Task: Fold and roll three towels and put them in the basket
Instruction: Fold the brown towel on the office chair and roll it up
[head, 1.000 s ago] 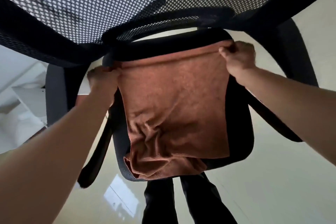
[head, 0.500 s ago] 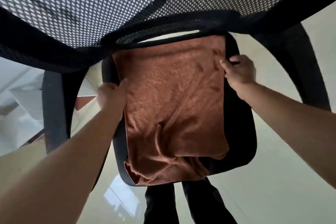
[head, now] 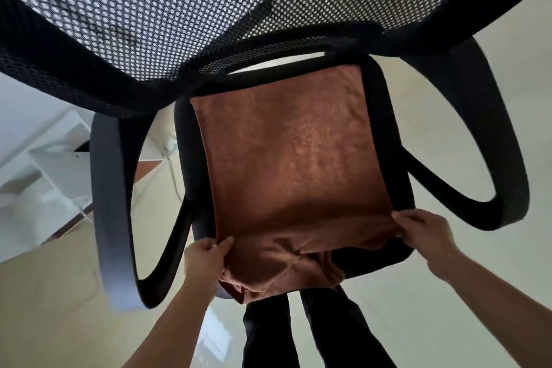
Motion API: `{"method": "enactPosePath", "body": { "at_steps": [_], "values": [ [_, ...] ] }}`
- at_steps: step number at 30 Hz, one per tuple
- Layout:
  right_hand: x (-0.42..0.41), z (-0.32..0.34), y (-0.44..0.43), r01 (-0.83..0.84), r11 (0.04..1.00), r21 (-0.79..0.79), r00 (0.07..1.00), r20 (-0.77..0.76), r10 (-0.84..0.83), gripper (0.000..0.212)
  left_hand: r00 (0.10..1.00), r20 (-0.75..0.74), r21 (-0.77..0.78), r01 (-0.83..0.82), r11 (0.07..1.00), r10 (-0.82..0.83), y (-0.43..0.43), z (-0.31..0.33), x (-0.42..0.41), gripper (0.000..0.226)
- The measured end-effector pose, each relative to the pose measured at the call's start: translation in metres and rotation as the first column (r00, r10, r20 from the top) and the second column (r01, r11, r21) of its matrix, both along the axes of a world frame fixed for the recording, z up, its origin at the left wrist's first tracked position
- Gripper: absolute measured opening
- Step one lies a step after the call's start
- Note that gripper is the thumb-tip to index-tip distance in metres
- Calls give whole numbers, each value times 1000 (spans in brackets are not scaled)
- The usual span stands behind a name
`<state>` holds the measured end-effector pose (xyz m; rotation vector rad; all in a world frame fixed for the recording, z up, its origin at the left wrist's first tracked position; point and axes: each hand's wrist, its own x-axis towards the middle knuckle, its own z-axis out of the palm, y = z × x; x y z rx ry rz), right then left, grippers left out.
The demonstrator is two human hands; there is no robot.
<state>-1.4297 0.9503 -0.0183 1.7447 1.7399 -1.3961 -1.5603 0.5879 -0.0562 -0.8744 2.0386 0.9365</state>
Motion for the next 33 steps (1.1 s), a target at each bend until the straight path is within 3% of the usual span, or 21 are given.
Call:
{"method": "enactPosePath", "body": {
  "at_steps": [2, 5, 9, 15, 19, 22, 24, 27, 29, 33],
  "values": [
    [0, 6, 4, -36, 992, -118, 999, 16, 38, 16, 999, 39, 28, -38, 999, 37, -1, -3, 0, 53],
    [-2, 10, 3, -117, 972, -201, 989, 62, 132, 18, 997, 74, 56, -26, 998, 22, 2, -1, -2, 42],
    [-22, 12, 4, -68, 997, -34, 997, -31, 67, 13, 994, 65, 82, -92, 992, 86, 5, 17, -17, 34],
    [-105, 7, 15, -199, 944, 263, 966, -108, 234, 33, 980, -81, 190, -164, 968, 181, 38, 44, -94, 19],
    [-137, -10, 23, -65, 998, 19, 977, -201, 68, 27, 980, -105, 232, -143, 962, 171, 54, 35, -119, 19],
    [-122, -14, 15, -30, 997, 69, 984, -175, 41, 39, 975, -148, 162, -144, 976, 168, 53, 34, -102, 20],
    [-93, -10, -2, 9, 998, 54, 989, -148, -1, 36, 973, -156, 130, -152, 980, 172, 45, 34, -73, 26],
    [-47, -2, -41, -42, 979, -197, 999, -30, 37, 23, 994, -51, 115, -94, 989, 101, 40, 37, -26, 27],
    [-27, -4, -61, -81, 957, -279, 997, -8, 82, 22, 994, 11, 159, -108, 981, 108, 40, 38, -4, 22],
    [2, -8, -62, 26, 988, -152, 999, -19, -29, 21, 979, 67, 171, -200, 965, 192, 24, 28, 27, 21]
  ]
}}
